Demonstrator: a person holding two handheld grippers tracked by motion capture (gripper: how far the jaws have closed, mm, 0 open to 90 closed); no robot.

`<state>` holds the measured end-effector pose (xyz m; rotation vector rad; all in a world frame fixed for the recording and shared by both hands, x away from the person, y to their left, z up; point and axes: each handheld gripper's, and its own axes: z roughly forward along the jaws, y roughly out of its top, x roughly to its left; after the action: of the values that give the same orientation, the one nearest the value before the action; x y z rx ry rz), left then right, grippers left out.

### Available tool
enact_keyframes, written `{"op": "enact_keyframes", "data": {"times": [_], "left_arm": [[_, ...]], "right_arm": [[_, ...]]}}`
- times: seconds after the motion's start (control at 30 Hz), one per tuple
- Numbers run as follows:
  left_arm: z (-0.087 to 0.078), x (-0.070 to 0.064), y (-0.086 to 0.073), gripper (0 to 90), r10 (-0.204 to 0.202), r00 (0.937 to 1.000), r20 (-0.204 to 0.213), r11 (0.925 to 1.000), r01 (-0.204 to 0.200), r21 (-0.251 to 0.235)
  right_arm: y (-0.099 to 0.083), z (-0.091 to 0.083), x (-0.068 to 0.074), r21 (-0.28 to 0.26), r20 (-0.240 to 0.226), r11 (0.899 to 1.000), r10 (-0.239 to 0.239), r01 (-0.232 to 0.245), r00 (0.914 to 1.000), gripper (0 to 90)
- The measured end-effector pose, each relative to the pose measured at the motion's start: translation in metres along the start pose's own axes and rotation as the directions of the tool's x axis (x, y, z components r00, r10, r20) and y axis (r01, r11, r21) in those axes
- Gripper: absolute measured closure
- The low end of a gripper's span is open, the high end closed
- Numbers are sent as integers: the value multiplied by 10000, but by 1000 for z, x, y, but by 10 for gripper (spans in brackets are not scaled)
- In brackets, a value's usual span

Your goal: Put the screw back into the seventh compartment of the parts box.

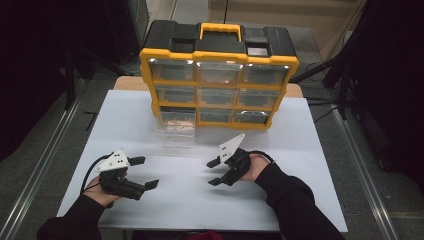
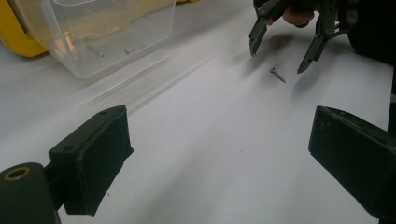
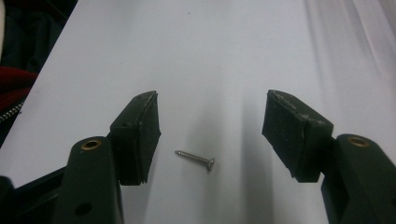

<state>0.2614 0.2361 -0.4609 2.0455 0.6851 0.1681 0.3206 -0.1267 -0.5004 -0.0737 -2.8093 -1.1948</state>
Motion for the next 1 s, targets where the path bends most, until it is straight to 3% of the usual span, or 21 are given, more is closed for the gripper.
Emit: {"op": "enact_keyframes", "data": {"times": [0.3, 0.67, 1.0], "left_arm": [[0, 0, 0, 55, 1, 10000, -2, 10000, -1, 13], [0, 1, 0, 55, 27, 10000, 52, 10000, -26, -52], [-1, 0, 0, 55, 34, 10000, 52, 10000, -33, -77]], "right_arm": [[2, 3, 0, 334, -147, 9977, -592, 597, 9981, 474], [-4, 7, 1, 797, -546, 9938, -734, 776, 9958, 539], [-9, 3, 3, 851, -386, 9916, -941, 971, 9948, 619]]}}
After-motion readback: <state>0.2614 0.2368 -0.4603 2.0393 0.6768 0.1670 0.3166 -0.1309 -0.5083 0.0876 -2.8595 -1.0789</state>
